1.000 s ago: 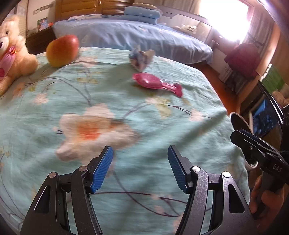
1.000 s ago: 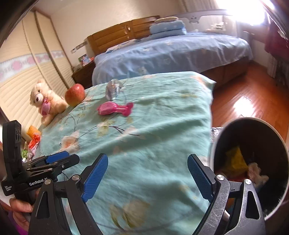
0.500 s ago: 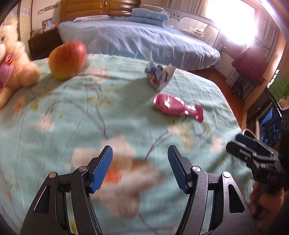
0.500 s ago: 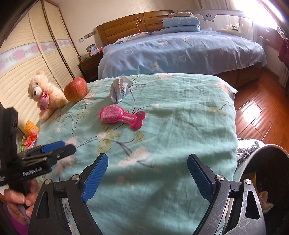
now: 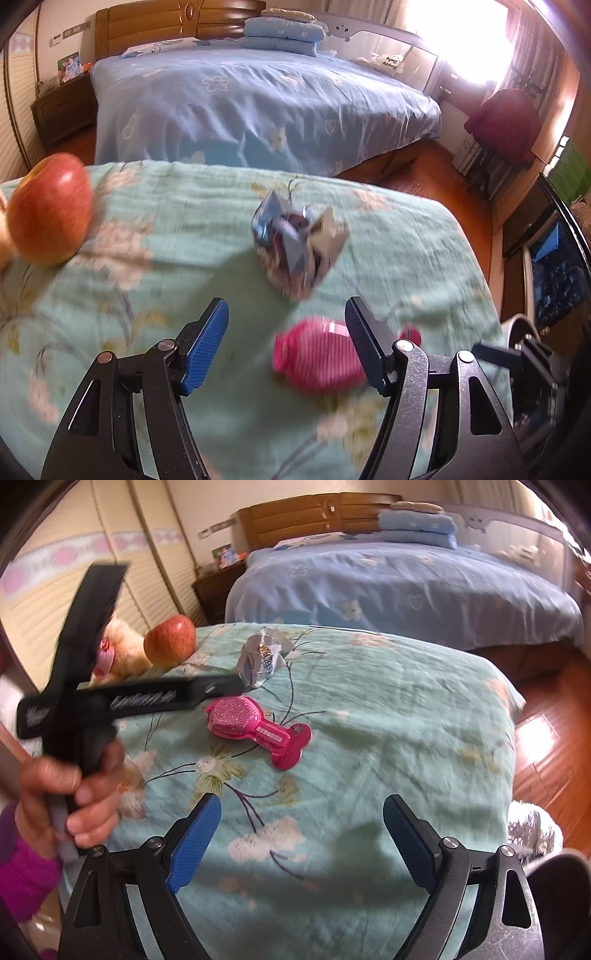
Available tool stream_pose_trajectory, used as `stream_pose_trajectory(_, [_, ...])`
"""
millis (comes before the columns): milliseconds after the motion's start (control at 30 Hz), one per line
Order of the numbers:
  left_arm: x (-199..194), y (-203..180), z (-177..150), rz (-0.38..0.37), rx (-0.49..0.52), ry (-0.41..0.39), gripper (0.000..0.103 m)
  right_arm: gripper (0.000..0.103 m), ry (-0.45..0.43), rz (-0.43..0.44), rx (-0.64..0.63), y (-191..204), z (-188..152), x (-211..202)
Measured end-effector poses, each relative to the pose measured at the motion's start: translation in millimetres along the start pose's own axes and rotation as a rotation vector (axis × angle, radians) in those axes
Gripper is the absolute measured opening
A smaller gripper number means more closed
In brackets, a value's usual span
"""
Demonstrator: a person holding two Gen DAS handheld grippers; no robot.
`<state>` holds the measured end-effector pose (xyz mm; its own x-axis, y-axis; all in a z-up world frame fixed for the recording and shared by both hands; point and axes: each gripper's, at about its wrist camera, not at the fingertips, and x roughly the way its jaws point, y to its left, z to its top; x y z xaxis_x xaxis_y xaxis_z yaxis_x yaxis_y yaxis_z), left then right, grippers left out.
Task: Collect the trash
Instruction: 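Move both open tools back over the bed toward the remaining items, then grasp the pink hairbrush candy with the right tool while the left tool grasps the crumpled white wrapper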
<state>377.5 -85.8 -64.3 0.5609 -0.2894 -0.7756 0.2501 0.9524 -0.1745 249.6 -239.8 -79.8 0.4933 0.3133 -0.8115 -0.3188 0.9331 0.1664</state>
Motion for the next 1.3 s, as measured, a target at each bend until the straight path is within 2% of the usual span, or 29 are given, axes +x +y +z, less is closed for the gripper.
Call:
stream_pose_trajectory(100, [10,-4,12,0.018,0.014,-0.021,0.066,0.091,0.009,0.020,-0.006,-2,5,6])
stream_pose_trajectory(133, [13,-5,13,0.022,0.022,-0.025,0.058,0.091,0.010,0.021,-0.008,-2,7,8])
stream_pose_trajectory(167, [16,-4,14,0.011,0.027,-0.024,0.035,0.091,0.011,0.022,-0.013,-2,9,9])
stream_pose_trajectory(200, [19,-3,15,-0.012,0.024,-0.015,0.028,0.091,0.010,0.022,-0.021,-1,11,11])
stream_pose_trajectory(267, [16,1,13,-0.023,0.017,-0.029,0.024,0.091,0.011,0.020,-0.039,2,15,15])
stream_pose_trajectory(400, [0,13,2,-0.027,0.005,-0.035,0.022,0.090,0.014,-0.010,-0.126,17,24,28])
stream_pose_trajectory(633, [-42,53,-45,-0.038,-0.074,-0.024,0.022,0.085,0.019,-0.034,-0.260,45,38,51])
stream_pose_trajectory(667, [-47,56,-50,-0.045,-0.086,-0.027,0.022,0.072,0.024,-0.044,-0.271,48,38,54])
stream_pose_trajectory(700, [-52,58,-55,-0.049,-0.095,-0.028,0.022,0.053,0.041,-0.056,-0.279,50,38,59])
stream_pose_trajectory(733, [-56,60,-61,-0.049,-0.104,-0.027,0.022,0.050,0.055,-0.070,-0.279,51,37,62])
stream_pose_trajectory(767, [-61,62,-67,-0.051,-0.112,-0.026,0.017,0.042,0.043,-0.077,-0.275,51,36,60])
stream_pose_trajectory(800, [-64,62,-70,-0.053,-0.117,-0.024,0.017,0.034,0.045,-0.073,-0.266,52,35,59])
stream_pose_trajectory(1033, [-79,50,-92,-0.090,-0.126,-0.015,0.013,0.033,0.044,-0.088,-0.192,58,10,35])
stream_pose_trajectory(1300, [-100,21,-119,-0.166,-0.095,-0.017,0.013,0.033,-0.004,-0.078,0.001,47,-31,-12])
